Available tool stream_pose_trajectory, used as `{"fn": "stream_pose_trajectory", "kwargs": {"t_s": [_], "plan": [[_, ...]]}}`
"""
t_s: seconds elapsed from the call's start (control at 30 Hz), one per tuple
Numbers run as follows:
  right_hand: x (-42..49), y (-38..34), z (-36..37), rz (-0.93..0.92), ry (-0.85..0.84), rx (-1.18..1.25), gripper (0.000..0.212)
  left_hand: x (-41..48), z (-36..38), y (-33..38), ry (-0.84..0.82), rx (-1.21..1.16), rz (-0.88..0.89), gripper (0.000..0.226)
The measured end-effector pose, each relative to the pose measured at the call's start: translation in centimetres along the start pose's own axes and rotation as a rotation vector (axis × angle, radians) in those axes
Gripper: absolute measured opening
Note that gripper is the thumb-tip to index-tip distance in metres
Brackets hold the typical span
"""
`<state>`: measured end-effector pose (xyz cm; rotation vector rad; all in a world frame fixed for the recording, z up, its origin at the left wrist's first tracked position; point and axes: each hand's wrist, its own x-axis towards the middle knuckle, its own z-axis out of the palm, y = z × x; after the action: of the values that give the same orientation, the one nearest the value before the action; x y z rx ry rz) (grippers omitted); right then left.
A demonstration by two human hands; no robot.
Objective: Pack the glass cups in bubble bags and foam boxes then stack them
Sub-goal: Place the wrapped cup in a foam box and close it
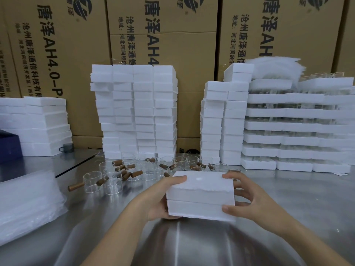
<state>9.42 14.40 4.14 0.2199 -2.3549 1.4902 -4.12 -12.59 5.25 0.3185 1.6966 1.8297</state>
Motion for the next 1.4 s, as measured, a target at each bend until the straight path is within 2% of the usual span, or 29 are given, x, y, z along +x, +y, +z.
{"fn": "stream_pose_trajectory", "kwargs": {"t_s": [0.1, 0.23, 0.4, 0.57, 0.67, 0.77, 0.9, 1.17, 1.4], "plan": [[-0.1, 0.4, 0.4, -0.016, 0.010, -0.132, 0.086, -0.1, 0.7, 0.3, 0.020, 0.069, 0.151, 0.061], [-0.3, 0.3, 0.5, 0.010, 0.035, -0.200, 0.092, -1.4, 2.1, 1.2, 0.062, 0.154, 0.375, 0.067], [-0.1, -1.4, 0.3, -0.004, 0.136, -0.148, 0.072, -2.5, 3.3, 2.0, -0.029, 0.314, 0.611, 0.077], [-0.2, -2.3, -0.4, 0.047, -0.054, -0.030, 0.066, -3.3, 4.6, 2.3, -0.064, 0.432, 0.747, 0.080], [-0.3, -2.7, -0.7, 0.032, -0.040, -0.014, 0.062, -3.2, 5.0, 2.1, -0.012, 0.411, 0.792, 0.078], [-0.4, -3.0, -0.7, 0.031, -0.001, -0.008, 0.059, -3.1, 5.4, 2.0, 0.025, 0.411, 0.778, 0.073], [-0.4, -3.1, -1.0, 0.089, -0.040, -0.033, 0.057, -3.4, 5.4, 1.9, -0.066, 0.464, 0.660, 0.072], [-0.9, -3.5, -1.7, 0.157, -0.087, -0.122, 0.075, -3.7, 5.6, 1.8, -0.100, 0.432, 0.525, 0.078], [-1.0, -4.5, -1.2, 0.137, -0.092, -0.149, 0.062, -3.7, 5.9, 1.8, -0.070, 0.432, 0.535, 0.075]]}}
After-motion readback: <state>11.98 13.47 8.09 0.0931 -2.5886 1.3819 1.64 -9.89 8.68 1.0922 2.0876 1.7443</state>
